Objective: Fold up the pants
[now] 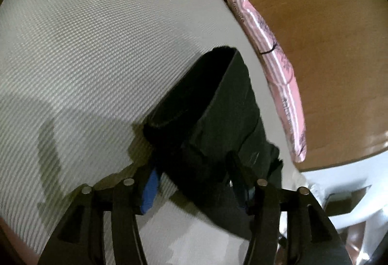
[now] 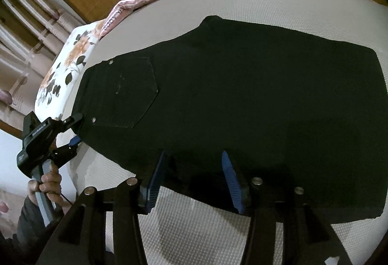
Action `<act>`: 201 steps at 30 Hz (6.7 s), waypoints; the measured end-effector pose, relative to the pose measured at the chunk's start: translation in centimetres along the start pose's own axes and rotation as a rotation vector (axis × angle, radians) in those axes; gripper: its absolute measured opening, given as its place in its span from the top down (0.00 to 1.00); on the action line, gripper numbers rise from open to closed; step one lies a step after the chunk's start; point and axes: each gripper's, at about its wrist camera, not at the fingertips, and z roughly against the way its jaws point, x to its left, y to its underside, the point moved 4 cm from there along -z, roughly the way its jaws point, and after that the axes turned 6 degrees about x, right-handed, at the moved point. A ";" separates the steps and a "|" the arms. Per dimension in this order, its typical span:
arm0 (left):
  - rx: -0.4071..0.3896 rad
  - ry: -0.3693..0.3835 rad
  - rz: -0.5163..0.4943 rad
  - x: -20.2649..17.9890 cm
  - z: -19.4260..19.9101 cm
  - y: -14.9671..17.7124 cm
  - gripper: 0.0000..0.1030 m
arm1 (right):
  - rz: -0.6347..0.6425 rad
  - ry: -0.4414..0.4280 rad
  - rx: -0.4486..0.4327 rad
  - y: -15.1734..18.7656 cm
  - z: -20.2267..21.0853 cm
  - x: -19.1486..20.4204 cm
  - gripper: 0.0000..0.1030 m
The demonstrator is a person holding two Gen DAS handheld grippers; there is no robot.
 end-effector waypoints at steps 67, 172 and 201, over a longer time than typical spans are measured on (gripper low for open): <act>0.287 -0.186 -0.838 -21.6 -13.9 14.8 0.50 | -0.201 -0.238 -0.113 -4.3 6.0 -18.9 0.54; 0.250 -0.335 -0.888 -21.9 -19.2 13.5 0.36 | -0.322 0.157 -0.188 -1.2 10.5 -20.0 0.85; 0.155 -0.418 -0.949 -19.3 -15.7 18.5 0.36 | -0.260 0.179 -0.235 4.4 12.6 -17.4 0.74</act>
